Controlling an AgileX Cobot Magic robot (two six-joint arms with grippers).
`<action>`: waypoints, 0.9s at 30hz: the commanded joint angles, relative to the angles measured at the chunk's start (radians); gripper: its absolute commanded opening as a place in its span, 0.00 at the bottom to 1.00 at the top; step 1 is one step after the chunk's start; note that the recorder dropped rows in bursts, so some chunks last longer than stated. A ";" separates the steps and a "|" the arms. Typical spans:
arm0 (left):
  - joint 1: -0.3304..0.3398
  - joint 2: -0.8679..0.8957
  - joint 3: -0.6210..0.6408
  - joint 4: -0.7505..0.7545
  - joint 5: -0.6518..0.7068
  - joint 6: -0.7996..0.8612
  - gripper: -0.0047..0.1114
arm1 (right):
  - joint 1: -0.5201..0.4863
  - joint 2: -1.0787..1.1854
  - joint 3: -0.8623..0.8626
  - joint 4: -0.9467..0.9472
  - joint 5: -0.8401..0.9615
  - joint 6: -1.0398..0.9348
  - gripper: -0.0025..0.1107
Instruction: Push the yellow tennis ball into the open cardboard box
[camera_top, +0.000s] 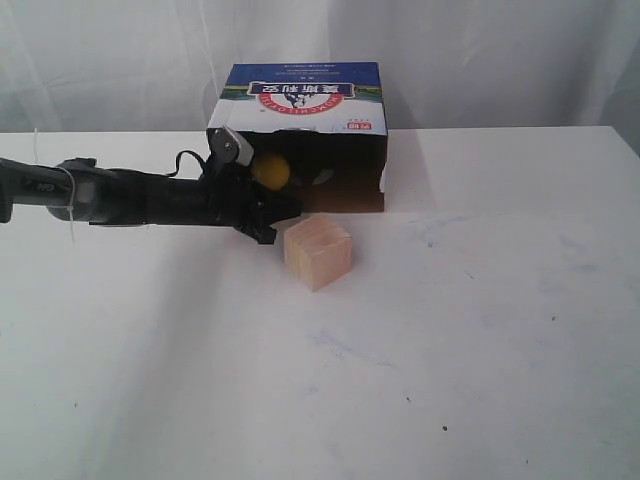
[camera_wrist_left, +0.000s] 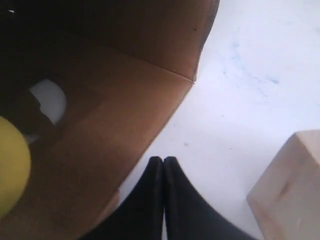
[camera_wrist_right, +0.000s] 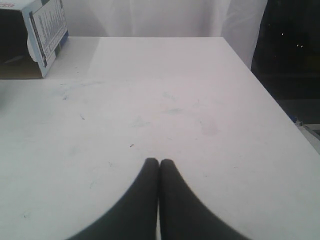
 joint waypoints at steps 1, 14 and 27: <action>0.021 -0.008 -0.005 -0.008 -0.050 0.091 0.04 | -0.006 -0.006 0.002 -0.007 -0.007 0.000 0.02; 0.021 -0.263 0.348 0.070 -0.245 0.034 0.04 | -0.006 -0.006 0.002 -0.007 -0.007 0.000 0.02; 0.021 -1.264 0.873 -0.080 -1.019 -0.124 0.04 | -0.006 -0.006 0.002 -0.007 -0.007 0.030 0.02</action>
